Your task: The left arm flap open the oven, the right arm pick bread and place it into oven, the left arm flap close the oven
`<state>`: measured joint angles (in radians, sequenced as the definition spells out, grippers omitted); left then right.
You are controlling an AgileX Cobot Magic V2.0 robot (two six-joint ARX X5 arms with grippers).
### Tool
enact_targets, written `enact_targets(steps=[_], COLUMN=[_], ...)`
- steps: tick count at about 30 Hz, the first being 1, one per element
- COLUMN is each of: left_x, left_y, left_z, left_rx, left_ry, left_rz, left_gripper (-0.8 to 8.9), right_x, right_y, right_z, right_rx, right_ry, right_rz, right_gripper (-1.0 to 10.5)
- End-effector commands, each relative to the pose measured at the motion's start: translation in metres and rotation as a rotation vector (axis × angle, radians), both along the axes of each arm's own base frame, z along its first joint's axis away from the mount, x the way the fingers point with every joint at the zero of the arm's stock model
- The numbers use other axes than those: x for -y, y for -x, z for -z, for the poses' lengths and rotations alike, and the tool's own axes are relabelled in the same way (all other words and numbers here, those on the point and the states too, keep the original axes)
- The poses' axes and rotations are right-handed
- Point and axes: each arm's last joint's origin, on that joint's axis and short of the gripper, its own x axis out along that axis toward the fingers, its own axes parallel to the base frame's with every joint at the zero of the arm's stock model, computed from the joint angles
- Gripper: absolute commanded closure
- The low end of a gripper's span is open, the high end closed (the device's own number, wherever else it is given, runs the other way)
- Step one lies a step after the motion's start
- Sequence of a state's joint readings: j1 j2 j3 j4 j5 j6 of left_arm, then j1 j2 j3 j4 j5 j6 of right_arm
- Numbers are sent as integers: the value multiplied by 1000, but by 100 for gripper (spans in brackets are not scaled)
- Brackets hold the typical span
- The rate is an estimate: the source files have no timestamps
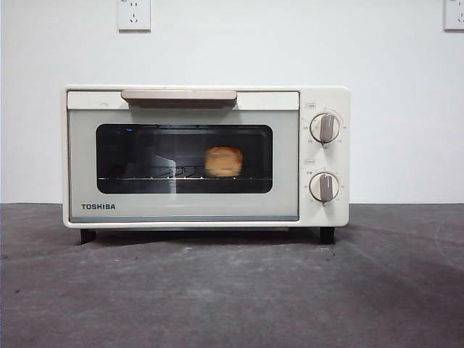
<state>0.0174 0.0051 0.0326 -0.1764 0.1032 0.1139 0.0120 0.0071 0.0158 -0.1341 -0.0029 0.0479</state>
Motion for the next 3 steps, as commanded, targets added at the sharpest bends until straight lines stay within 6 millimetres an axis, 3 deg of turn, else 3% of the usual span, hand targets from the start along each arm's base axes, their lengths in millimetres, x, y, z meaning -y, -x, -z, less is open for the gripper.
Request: enact_targets(steps=[1,3], left_x=[0,0], left_y=[-1,-1], left_z=[7,7], left_rx=[-25,-25], left_ry=[2,2], left_rz=[-2,-2], left_gripper=[794,794], right_x=[0,0], right_y=[1,1], right_z=[7,7], right_rx=[-52,-55], right_ry=[5,4], right_rz=[6,5], right_gripper=[941,941])
